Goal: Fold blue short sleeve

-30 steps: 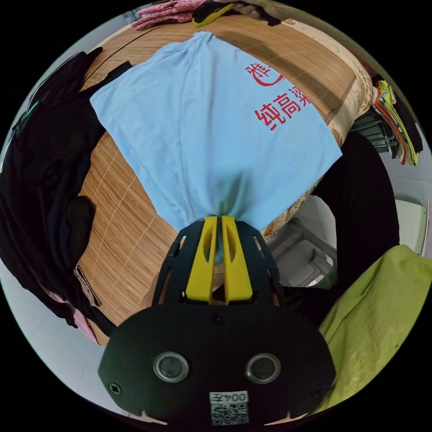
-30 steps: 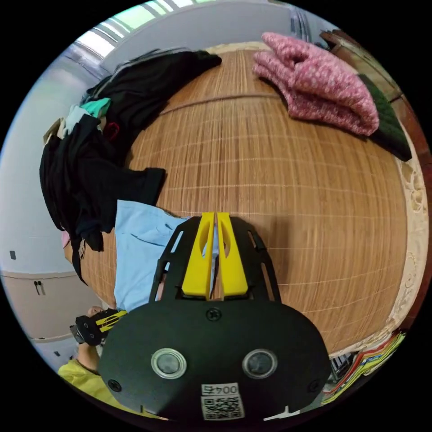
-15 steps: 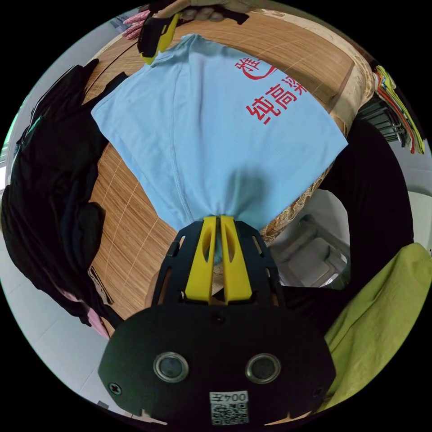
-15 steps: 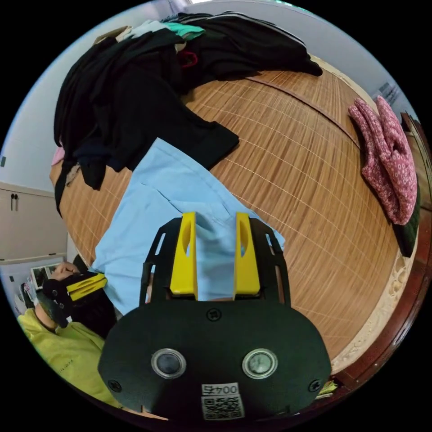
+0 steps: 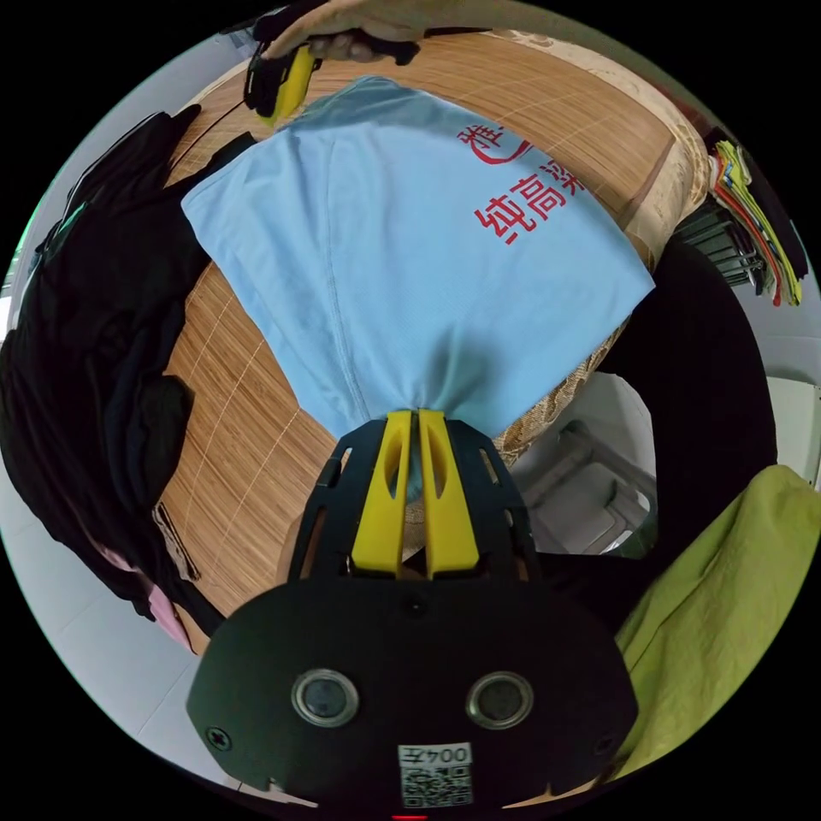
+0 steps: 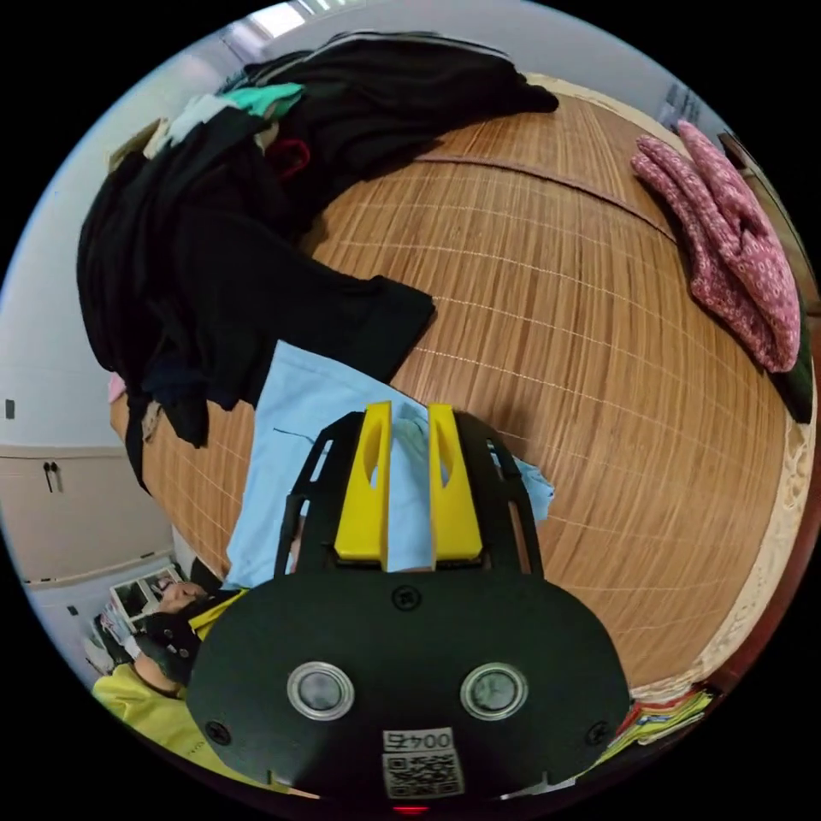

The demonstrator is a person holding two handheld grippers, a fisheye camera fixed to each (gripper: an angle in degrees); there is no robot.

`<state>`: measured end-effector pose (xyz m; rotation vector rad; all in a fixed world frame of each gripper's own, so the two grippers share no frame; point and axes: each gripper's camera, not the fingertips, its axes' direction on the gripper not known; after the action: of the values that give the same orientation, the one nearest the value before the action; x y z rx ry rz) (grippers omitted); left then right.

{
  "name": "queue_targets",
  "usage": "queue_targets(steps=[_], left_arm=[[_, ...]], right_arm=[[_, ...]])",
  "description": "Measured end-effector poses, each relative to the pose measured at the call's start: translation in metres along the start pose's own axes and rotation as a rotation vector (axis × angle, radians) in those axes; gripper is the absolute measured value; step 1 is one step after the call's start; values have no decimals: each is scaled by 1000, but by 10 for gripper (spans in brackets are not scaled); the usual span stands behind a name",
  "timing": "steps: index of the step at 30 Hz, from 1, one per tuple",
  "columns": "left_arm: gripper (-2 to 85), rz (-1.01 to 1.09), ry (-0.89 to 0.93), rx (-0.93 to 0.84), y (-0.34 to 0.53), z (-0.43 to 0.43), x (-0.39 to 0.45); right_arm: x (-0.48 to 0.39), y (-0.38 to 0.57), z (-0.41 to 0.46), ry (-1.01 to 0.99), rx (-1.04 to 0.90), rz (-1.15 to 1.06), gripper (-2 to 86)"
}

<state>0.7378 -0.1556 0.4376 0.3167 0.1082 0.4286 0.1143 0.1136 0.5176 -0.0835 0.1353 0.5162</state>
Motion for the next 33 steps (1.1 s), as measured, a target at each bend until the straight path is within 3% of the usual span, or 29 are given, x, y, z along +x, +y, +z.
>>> queue_targets(steps=[3,12,17,21,24,30,33], left_arm=[[23,-5,9,2,8,4,-4],[25,-22,-26,2,37,15,-8],[26,-7,-75,0,54,24,-7],[25,-114,-25,85,83,34,-21],[23,-185,40,165,107,43,-35],[20,-183,161,119,120,45,-66],[23,-222,210,264,129,18,-91]], right_arm=[[2,58,-35,-63,83,21,88],[-39,278,11,50,-162,-17,80],[-60,325,15,160,-49,11,76],[-66,351,12,163,-28,81,73],[-65,377,9,144,41,75,65],[-59,428,2,76,152,-14,40],[-57,448,-14,-28,245,-47,15]])
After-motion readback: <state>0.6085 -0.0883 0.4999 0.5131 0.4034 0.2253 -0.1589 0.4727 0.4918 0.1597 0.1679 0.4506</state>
